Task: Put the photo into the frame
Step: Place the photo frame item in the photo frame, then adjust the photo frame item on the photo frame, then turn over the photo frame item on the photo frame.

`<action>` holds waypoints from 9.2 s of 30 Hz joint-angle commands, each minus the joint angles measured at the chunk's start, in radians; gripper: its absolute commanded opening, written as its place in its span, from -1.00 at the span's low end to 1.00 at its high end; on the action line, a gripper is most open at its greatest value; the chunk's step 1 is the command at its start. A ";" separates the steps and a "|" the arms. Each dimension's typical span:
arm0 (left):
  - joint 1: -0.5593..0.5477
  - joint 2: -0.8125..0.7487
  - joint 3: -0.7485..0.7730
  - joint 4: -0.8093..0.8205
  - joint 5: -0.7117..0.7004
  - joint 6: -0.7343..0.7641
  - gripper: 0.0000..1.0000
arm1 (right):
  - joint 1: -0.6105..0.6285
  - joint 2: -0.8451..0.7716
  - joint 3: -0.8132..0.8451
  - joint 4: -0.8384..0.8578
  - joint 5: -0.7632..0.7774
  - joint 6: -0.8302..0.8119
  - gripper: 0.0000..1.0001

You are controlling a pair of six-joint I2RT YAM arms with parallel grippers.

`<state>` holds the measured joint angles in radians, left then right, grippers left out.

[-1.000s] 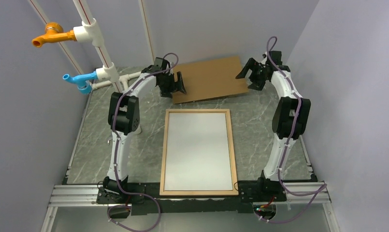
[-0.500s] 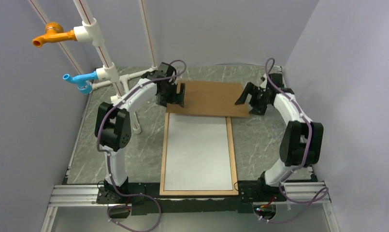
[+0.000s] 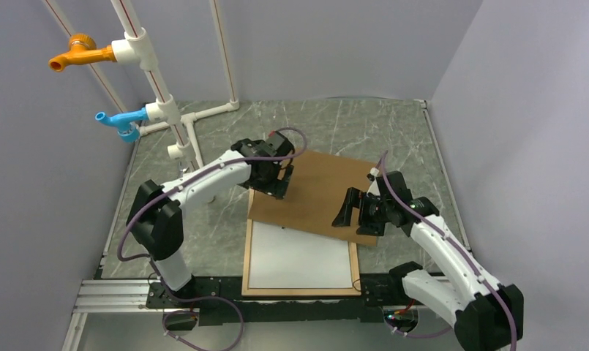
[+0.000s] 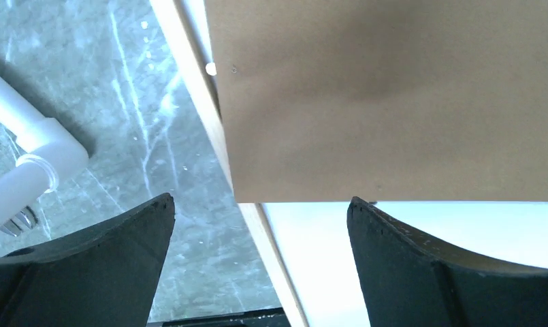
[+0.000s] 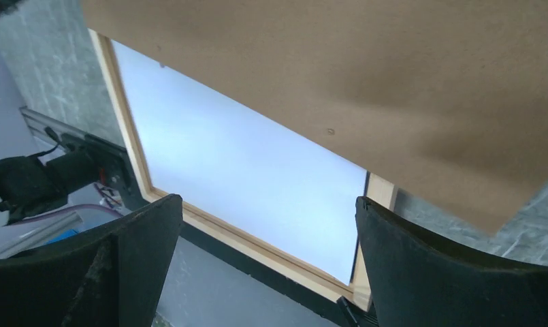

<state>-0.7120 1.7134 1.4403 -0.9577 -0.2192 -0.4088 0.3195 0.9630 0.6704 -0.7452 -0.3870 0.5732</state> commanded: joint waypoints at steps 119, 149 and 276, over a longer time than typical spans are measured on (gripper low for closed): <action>-0.145 -0.394 -0.450 -0.066 -0.150 -0.356 0.99 | 0.518 0.423 0.200 0.120 0.145 0.078 0.99; -0.014 -0.583 -0.899 0.454 0.248 -0.408 0.87 | 0.139 0.609 0.120 0.625 -0.497 0.058 0.57; -0.011 -0.862 -0.728 0.673 0.185 -0.610 -0.21 | 0.294 0.332 0.879 -0.157 -0.045 0.041 0.91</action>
<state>-0.7231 0.8242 0.7280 -0.3084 0.0204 -1.0122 0.6369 1.3479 1.5795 -0.9749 -0.3801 0.6075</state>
